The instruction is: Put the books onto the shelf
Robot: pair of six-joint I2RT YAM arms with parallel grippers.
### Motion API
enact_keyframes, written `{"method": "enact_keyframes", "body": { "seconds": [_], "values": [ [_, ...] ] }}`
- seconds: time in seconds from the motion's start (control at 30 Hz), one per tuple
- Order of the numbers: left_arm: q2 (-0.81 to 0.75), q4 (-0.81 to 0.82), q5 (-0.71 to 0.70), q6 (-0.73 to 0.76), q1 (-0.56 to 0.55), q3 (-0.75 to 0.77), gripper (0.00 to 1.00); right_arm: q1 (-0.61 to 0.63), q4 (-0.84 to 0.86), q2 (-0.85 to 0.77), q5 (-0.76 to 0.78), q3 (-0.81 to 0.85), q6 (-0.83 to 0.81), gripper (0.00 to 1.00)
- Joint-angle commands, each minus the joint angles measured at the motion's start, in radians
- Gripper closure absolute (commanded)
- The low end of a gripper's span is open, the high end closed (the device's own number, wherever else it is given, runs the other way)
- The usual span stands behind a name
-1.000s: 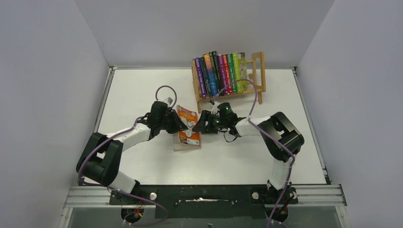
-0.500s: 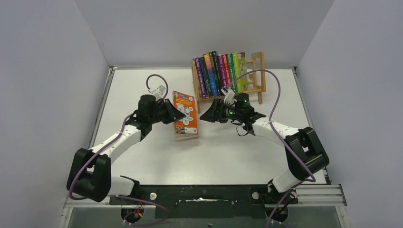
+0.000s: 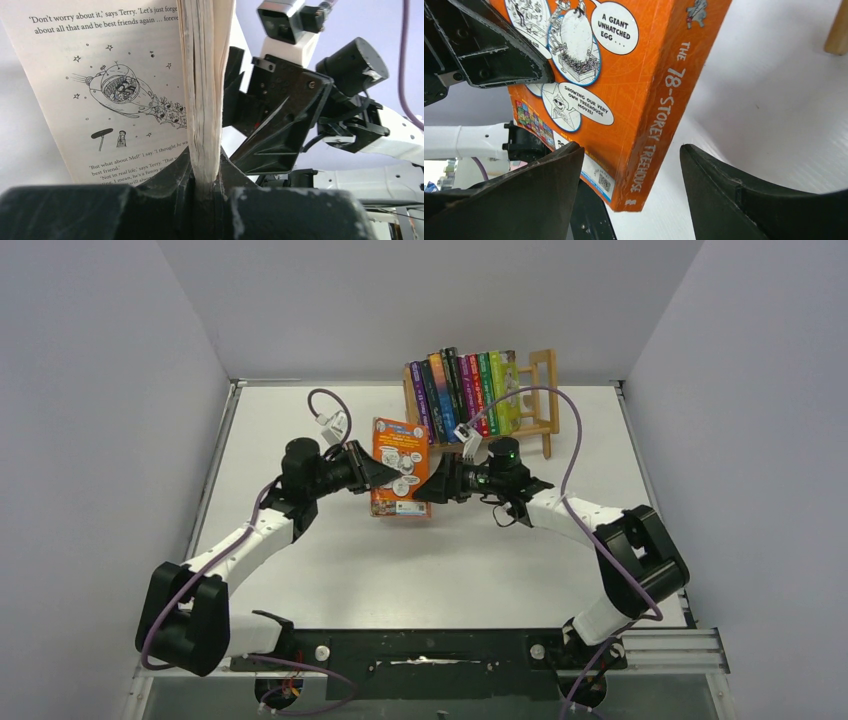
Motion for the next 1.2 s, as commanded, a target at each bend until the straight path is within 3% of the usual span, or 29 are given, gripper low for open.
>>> {"method": "enact_keyframes", "body": {
  "seconds": [0.0,0.17,0.27,0.53,0.7,0.77,0.83,0.93,1.03,1.17],
  "values": [
    [-0.039,0.246,0.086,-0.049,0.002,0.021,1.00,0.024,0.132,0.024,-0.057,0.004,0.011,0.28],
    [-0.021,0.325,0.113,-0.088,0.002,0.020,1.00,0.037,0.223,0.046,-0.089,-0.007,0.049,0.28],
    [-0.009,0.361,0.133,-0.107,0.003,0.017,1.00,0.040,0.284,0.053,-0.103,-0.019,0.079,0.34],
    [-0.001,0.401,0.156,-0.128,0.002,0.008,1.00,0.043,0.424,0.050,-0.130,-0.043,0.154,0.91],
    [-0.008,0.318,0.125,-0.089,0.004,0.032,1.00,0.043,0.395,0.021,-0.112,-0.039,0.137,0.99],
    [-0.022,0.176,0.058,-0.016,0.004,0.075,0.85,0.043,0.344,-0.003,-0.093,-0.029,0.103,1.00],
    [-0.034,-0.042,-0.074,0.086,0.003,0.147,0.58,0.043,0.255,-0.033,-0.062,-0.013,0.046,1.00],
    [-0.054,-0.281,-0.299,0.207,0.004,0.235,0.34,0.042,0.109,-0.088,0.005,0.023,-0.055,1.00],
    [-0.078,-0.437,-0.545,0.250,0.009,0.306,0.25,0.039,-0.019,-0.137,0.082,0.069,-0.150,1.00],
    [-0.102,-0.554,-0.762,0.254,0.017,0.353,0.23,0.027,-0.170,-0.200,0.208,0.145,-0.262,1.00]
  ]
}}
